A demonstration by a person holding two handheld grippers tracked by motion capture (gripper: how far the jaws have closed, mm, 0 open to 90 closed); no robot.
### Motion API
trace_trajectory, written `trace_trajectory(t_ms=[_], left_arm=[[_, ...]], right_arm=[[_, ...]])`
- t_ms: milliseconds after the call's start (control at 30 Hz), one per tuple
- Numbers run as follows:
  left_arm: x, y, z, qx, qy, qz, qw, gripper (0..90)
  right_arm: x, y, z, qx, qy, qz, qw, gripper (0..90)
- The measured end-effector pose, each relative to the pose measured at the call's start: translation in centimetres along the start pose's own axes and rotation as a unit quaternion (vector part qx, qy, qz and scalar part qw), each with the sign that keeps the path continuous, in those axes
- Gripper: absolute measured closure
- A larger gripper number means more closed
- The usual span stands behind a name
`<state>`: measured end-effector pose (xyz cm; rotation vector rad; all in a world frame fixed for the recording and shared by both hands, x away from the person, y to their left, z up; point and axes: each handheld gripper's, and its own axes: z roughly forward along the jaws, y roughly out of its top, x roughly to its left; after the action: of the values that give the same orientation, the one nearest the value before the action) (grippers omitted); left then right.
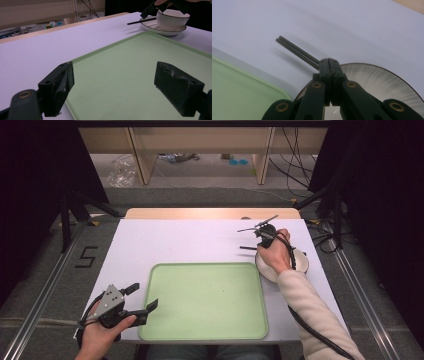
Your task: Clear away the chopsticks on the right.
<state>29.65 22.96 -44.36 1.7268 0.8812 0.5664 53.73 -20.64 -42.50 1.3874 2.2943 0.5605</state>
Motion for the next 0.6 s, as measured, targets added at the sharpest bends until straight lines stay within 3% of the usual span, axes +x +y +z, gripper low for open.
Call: trace_trajectory(t_ms=[500, 533, 600], left_arm=[[0.0, 0.0, 0.0, 0.003, 0.001, 0.002, 1.0000, 16.1], [-0.1, 0.0, 0.0, 0.003, 0.002, 0.001, 1.0000, 16.1], [0.0, 0.0, 0.0, 0.004, 0.001, 0.000, 1.0000, 16.1]], right_arm=[[-0.6, 0.3, 1.3, 0.033, -0.010, 0.010, 0.9994, 90.0], [-0.6, 0.3, 1.3, 0.035, -0.008, 0.020, 0.9992, 90.0], [-0.9, 0.4, 1.4, 0.034, -0.012, 0.012, 0.9993, 90.0]])
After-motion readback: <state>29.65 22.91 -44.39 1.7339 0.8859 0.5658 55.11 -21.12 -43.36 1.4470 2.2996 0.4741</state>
